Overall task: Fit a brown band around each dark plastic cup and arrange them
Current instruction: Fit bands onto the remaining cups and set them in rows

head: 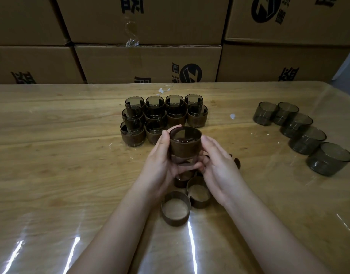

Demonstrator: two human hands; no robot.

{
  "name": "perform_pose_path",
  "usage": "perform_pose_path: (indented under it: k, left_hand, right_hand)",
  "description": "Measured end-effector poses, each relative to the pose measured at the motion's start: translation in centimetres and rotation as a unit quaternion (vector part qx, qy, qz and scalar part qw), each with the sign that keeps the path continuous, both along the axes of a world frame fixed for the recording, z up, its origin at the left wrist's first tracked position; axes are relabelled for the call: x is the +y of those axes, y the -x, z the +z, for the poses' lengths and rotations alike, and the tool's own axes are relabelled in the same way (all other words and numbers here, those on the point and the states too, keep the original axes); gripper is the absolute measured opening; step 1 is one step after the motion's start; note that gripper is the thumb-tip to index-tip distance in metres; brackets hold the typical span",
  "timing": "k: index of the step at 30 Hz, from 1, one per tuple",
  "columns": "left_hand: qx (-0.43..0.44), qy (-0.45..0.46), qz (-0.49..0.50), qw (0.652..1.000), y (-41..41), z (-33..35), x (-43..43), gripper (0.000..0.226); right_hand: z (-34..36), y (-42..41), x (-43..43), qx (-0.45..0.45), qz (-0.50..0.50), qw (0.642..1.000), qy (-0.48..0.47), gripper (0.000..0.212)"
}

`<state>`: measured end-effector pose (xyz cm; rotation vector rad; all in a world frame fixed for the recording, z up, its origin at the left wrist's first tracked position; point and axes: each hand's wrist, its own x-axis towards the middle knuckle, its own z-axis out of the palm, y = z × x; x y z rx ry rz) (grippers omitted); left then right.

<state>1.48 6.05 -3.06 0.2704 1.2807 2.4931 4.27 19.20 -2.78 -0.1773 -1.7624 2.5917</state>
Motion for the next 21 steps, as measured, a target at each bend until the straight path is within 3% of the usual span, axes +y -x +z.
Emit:
perform_pose_path:
  k: [6, 21]
  left_hand:
    - [0.004, 0.007, -0.002, 1.000, -0.12, -0.10, 0.08, 0.049]
    - [-0.023, -0.035, 0.009, 0.999, -0.54, 0.17, 0.60, 0.048]
  right_hand:
    - [0.28, 0.16, 0.06, -0.007, -0.004, 1.000, 0.030, 0.021]
    - [0.60, 0.13, -0.29, -0.004, -0.025, 0.994, 0.106, 0.026]
